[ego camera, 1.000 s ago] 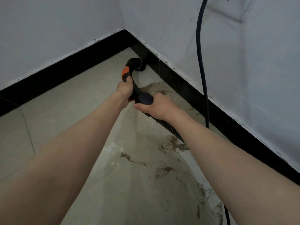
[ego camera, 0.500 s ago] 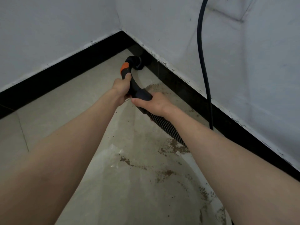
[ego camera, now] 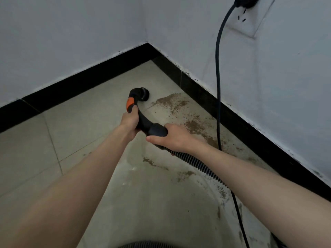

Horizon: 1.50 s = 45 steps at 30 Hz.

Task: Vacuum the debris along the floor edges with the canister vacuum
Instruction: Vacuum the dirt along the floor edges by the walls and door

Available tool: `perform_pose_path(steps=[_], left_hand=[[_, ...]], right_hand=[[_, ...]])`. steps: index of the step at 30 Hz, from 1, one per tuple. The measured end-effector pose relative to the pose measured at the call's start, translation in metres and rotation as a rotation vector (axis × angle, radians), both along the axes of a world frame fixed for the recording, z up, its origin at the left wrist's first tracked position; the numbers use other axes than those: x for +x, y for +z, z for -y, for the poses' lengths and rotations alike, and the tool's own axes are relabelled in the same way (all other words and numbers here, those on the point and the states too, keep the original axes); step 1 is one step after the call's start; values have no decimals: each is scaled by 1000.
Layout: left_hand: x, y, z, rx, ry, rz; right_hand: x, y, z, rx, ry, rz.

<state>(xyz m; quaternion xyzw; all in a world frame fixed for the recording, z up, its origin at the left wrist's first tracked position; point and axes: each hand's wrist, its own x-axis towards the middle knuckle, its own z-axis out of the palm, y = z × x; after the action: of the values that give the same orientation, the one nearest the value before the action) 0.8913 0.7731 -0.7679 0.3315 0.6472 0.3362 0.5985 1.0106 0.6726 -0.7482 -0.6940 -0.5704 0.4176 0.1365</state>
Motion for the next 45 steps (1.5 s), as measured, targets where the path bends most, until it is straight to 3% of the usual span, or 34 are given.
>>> perform_pose_path(steps=[9, 33, 45], left_hand=[[-23, -5, 37, -95, -101, -26], [80, 4, 26, -47, -263, -6], [104, 0, 27, -43, -303, 47]], right_hand=[[-9, 9, 35, -38, 90, 72], [71, 8, 41, -41, -147, 57], [86, 9, 49, -34, -194, 141]])
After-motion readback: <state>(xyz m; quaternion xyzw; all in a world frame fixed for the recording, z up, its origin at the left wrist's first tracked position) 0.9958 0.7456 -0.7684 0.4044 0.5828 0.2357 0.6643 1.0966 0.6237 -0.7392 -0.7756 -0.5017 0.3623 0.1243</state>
